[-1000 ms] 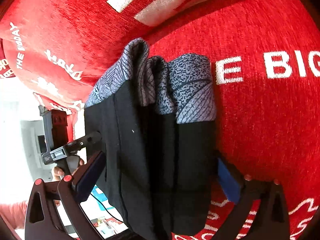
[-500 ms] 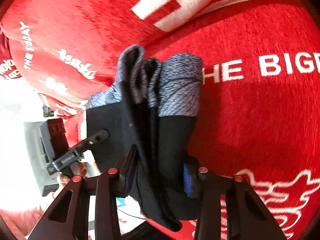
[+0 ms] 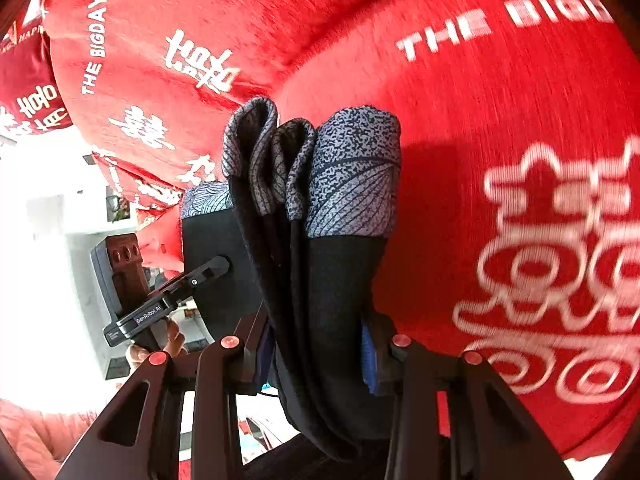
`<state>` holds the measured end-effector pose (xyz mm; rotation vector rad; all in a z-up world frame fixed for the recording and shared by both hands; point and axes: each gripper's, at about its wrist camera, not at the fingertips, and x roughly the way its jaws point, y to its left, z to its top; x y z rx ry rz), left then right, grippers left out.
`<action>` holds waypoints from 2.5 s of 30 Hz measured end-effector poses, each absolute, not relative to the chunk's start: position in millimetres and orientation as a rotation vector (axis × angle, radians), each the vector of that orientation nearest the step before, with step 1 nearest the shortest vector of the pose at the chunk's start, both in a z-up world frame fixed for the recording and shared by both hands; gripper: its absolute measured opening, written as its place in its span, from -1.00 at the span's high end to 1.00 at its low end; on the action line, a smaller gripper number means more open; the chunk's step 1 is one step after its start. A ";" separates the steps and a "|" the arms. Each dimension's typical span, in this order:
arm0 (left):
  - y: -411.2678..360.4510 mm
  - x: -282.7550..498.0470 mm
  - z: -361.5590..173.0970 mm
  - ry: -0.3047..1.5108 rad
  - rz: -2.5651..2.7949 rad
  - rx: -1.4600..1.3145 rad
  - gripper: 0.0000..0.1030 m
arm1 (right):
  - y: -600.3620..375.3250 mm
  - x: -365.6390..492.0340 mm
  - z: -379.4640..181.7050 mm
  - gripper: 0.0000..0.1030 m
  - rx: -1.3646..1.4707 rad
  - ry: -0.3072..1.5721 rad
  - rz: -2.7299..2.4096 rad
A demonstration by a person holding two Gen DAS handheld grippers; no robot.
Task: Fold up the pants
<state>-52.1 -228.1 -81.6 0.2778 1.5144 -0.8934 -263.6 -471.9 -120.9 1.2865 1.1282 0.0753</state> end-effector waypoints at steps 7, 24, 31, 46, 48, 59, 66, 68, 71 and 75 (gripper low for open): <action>-200.1 -59.1 -118.3 1.427 -0.837 0.304 -0.59 | -435.7 -279.7 -150.2 0.07 1.224 1.184 -0.085; -217.4 -21.0 -73.5 1.195 -0.605 0.393 -1.00 | -441.1 -271.4 -89.4 0.52 0.906 1.132 -0.432; -234.8 -6.8 -119.6 1.227 -0.507 0.415 -1.00 | -437.0 -230.2 -111.1 0.50 0.760 1.200 -0.416; -217.2 -38.8 -80.3 1.232 -0.548 0.519 -1.00 | -432.4 -271.3 -100.7 0.03 0.832 1.253 -0.477; -210.4 -46.8 -77.9 1.257 -0.551 0.534 -1.00 | -422.9 -285.6 -98.7 -0.06 0.846 1.275 -0.493; -181.0 -110.9 -61.1 1.325 -0.622 0.637 -1.00 | -369.0 -321.5 -82.9 -0.63 0.829 1.361 -0.566; -172.0 -129.7 -41.7 1.368 -0.656 0.630 -1.00 | -343.3 -315.9 -62.3 -0.64 0.765 1.409 -0.576; -169.4 -134.3 -34.5 1.378 -0.661 0.631 -1.00 | -337.3 -314.2 -55.4 -0.64 0.778 1.415 -0.562; -165.1 -142.4 -22.5 1.371 -0.661 0.652 -1.00 | -325.8 -310.8 -41.0 -0.64 0.793 1.408 -0.542; -158.8 -150.8 -7.6 1.360 -0.665 0.665 -1.00 | -314.3 -306.2 -20.1 -0.64 0.786 1.391 -0.527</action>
